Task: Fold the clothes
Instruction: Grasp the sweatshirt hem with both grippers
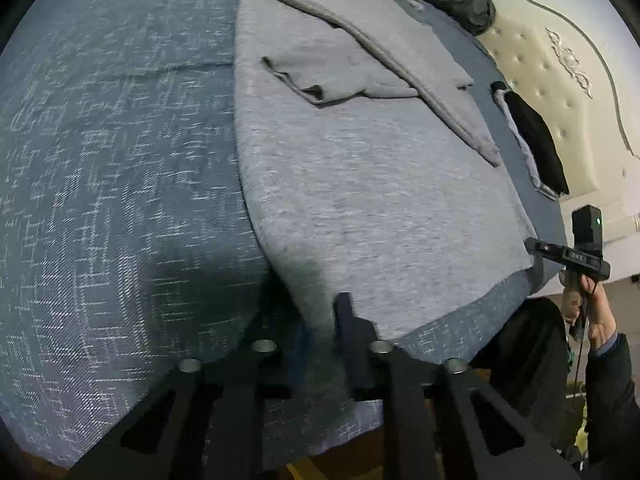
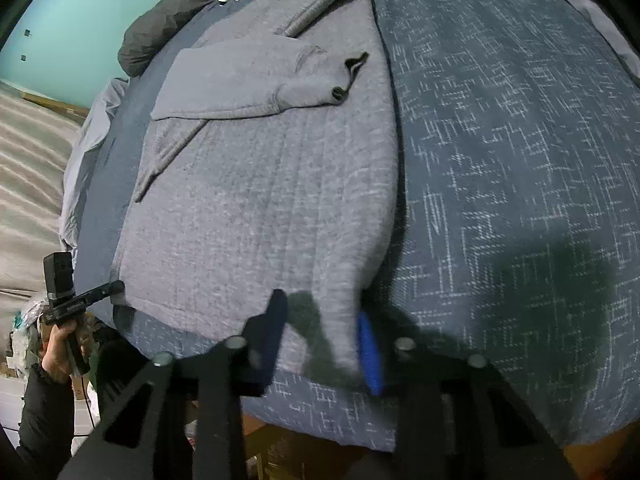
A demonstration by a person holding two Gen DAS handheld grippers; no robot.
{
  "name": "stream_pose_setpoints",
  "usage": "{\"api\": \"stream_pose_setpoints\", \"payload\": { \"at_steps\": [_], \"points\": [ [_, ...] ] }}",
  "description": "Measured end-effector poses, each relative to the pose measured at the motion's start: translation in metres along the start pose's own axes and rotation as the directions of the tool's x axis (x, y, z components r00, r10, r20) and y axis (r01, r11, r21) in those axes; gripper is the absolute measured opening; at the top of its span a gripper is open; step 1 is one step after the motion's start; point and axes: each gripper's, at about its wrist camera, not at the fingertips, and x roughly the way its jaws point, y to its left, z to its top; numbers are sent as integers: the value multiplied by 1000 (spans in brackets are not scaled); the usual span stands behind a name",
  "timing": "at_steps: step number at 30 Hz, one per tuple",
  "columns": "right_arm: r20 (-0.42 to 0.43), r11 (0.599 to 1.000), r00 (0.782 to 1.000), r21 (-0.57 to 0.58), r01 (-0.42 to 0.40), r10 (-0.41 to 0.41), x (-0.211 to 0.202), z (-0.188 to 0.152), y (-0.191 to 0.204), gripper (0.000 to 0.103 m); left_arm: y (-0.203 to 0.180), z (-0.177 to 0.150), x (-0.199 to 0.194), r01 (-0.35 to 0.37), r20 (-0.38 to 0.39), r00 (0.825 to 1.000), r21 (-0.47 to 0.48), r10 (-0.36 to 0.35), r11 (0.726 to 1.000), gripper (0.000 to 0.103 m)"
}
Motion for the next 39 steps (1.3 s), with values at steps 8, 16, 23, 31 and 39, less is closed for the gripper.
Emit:
{"api": "stream_pose_setpoints", "payload": {
  "at_steps": [8, 16, 23, 31, 39],
  "points": [
    [62, 996, 998, -86, -16, 21, -33, 0, 18, 5, -15, 0, -36, 3, 52, 999, 56, -6, 998, 5],
    [122, 984, 991, -176, -38, 60, -76, -7, 46, 4, -31, -7, -76, 6, 103, 995, 112, -18, 994, 5],
    [162, 972, 984, -233, -40, 79, -96, -18, 66, 4, -52, -27, -108, 5, 136, 990, 175, -29, 985, 5],
    [180, 950, 980, -311, -25, 84, -119, -49, 81, 4, -74, -53, -147, 6, 172, 984, 246, -50, 969, 5],
    [166, 931, 982, -365, -25, 92, -145, -82, 92, 4, -84, -66, -159, 16, 181, 981, 271, -67, 963, 5]
  ]
}}
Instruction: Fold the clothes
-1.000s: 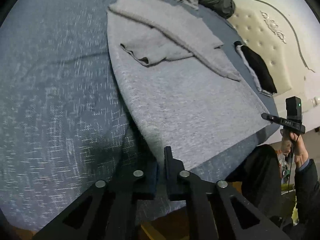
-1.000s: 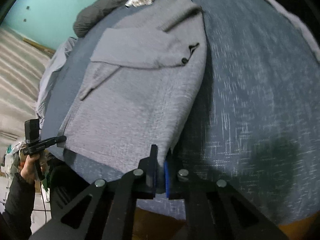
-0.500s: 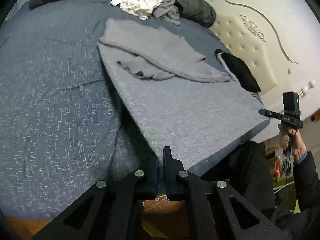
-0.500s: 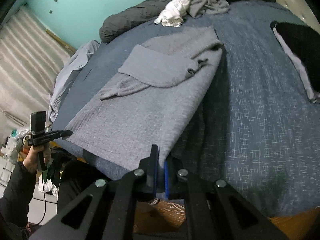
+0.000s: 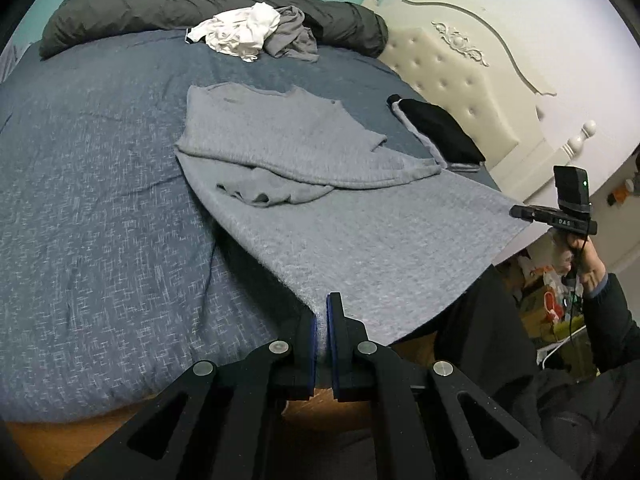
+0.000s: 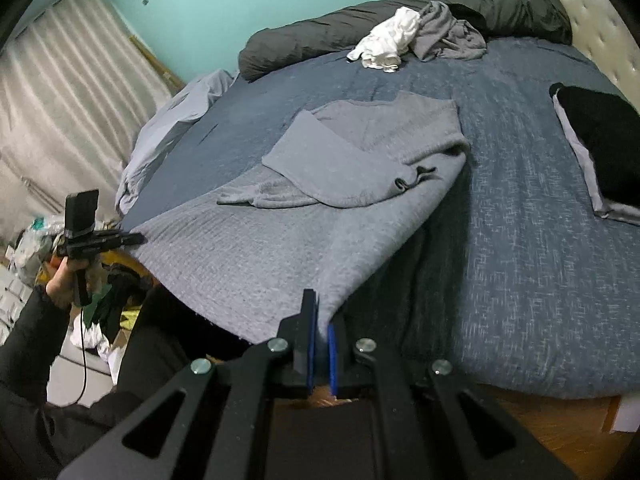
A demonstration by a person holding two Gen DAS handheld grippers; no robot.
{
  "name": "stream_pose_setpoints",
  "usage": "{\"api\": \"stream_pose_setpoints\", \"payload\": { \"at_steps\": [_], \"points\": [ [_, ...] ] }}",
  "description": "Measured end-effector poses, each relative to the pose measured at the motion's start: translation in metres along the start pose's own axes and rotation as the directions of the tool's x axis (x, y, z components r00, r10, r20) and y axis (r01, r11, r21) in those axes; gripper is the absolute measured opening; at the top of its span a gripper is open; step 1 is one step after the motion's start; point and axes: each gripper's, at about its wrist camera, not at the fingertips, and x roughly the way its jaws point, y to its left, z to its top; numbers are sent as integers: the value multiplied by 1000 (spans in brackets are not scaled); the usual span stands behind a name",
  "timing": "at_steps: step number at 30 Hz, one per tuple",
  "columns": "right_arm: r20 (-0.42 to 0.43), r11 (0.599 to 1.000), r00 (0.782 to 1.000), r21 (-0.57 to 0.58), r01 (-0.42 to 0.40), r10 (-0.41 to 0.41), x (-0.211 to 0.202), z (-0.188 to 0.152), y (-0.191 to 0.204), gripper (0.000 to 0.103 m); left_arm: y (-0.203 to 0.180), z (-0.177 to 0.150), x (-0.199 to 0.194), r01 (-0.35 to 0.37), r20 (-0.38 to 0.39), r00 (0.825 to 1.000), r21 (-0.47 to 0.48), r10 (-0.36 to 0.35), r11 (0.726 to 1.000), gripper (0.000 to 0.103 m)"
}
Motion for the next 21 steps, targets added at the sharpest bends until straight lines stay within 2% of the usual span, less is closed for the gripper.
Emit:
{"api": "stream_pose_setpoints", "payload": {
  "at_steps": [7, 12, 17, 21],
  "points": [
    [-18, 1000, 1000, -7, 8, -8, 6, 7, 0, 4, 10, 8, 1, 3, 0, 1000, -10, -3, 1000, 5],
    [-22, 1000, 1000, -8, 10, -11, 7, 30, -10, 4, 20, 30, 2, -3, 9, 1000, -9, 3, 1000, 5],
    [-21, 1000, 1000, -9, 21, -21, 11, 66, -23, 4, 46, 82, 22, -5, 14, 1000, -27, 5, 1000, 5],
    [-12, 1000, 1000, 7, 28, -28, 17, 110, -43, 4, 68, 126, 41, -6, 18, 1000, -42, 7, 999, 5]
  ]
}}
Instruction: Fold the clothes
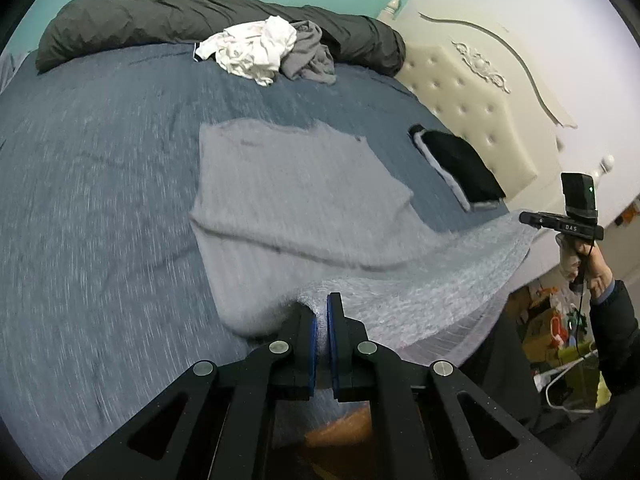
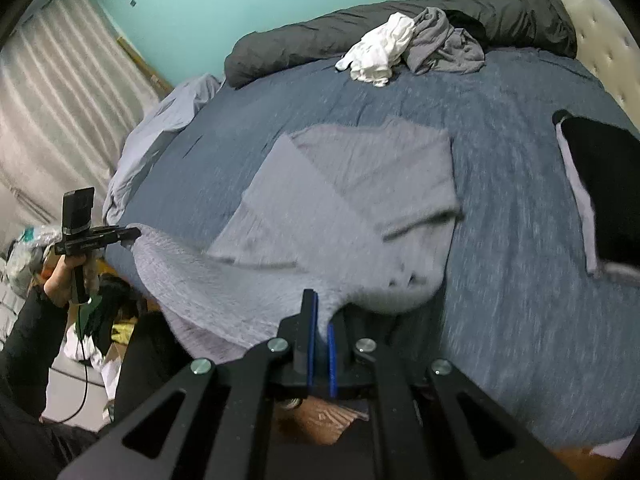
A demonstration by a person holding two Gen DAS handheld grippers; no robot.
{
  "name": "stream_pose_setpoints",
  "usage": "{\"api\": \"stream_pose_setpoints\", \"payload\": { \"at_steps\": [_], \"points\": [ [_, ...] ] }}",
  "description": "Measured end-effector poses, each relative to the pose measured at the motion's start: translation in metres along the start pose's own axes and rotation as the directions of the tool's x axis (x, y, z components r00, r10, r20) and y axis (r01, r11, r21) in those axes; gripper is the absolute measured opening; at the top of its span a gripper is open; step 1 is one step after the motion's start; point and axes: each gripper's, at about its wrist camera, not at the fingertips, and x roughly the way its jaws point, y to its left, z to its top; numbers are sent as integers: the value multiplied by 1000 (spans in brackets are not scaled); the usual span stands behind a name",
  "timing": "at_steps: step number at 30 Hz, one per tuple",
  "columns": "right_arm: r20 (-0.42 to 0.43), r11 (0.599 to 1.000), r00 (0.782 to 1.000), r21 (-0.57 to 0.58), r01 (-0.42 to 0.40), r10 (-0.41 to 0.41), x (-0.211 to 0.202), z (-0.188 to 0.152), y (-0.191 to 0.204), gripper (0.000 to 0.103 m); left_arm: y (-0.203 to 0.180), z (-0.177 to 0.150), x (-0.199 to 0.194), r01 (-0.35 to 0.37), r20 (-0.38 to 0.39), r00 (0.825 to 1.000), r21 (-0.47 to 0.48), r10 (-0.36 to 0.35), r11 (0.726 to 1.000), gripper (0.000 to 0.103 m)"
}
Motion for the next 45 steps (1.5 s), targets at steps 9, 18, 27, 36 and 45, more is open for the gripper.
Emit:
{"api": "stream_pose_setpoints", "payload": {
  "at_steps": [9, 18, 27, 36, 45],
  "points": [
    [-17, 997, 1000, 71, 10, -8, 47, 110, -60, 4, 45, 101, 44, -3, 8, 1000, -35, 3, 999, 5],
    [-59, 994, 996, 91, 65, -60, 130, 201, -122, 4, 117, 182, 119, 5, -12, 1000, -131, -7, 991, 5],
    [-130, 981, 988, 157, 110, -90, 223, 225, -185, 5, 184, 199, 214, -4, -65, 998, -233, -11, 973, 7],
    [-81, 960, 994, 266, 86, -67, 255, 204, -218, 10, 192, 185, 215, -2, -13, 1000, -243, -1, 970, 32],
    [22, 968, 986, 196, 155, -163, 194, 194, -203, 51, 167, 167, 160, -69, 77, 994, -144, 80, 987, 62]
  ]
}}
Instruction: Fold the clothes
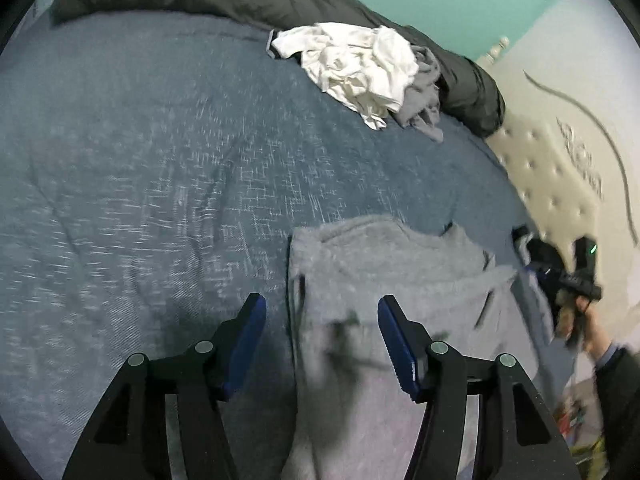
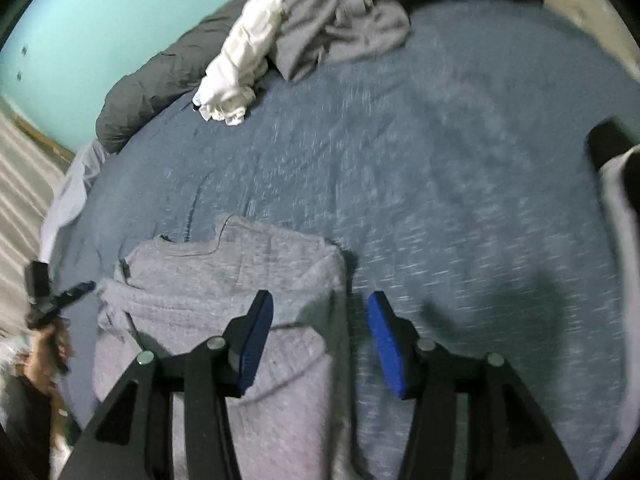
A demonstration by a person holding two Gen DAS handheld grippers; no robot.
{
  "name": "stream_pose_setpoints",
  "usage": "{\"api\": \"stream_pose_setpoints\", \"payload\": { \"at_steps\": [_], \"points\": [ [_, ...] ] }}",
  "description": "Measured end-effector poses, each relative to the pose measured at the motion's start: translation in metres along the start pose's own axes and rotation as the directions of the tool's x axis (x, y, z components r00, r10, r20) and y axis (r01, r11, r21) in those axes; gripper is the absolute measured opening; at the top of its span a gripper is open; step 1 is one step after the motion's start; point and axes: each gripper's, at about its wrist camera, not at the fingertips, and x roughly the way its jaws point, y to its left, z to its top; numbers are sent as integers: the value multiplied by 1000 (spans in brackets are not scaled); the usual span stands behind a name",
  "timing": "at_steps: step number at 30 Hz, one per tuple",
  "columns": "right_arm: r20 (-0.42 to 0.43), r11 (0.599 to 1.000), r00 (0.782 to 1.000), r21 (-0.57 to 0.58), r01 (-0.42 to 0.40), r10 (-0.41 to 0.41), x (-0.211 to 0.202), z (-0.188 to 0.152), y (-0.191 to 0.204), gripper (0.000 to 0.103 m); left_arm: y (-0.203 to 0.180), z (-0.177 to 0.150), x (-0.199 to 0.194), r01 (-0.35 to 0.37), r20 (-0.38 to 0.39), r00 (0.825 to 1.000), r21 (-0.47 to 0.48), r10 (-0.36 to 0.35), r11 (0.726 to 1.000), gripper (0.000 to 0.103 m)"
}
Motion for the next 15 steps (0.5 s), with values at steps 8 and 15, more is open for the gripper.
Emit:
{"api": "stream_pose_setpoints", "payload": {
  "at_steps": [8, 15],
  "points": [
    [-104, 958, 994, -286, -14, -16, 9, -62, 46, 48, -27, -37, 27, -75, -130, 987, 169, 97, 983, 62],
    [-153, 928, 982, -368, 51, -115, 52, -71, 54, 44, -21, -26, 55, -128, -139, 978, 201, 158, 971, 62]
  ]
}}
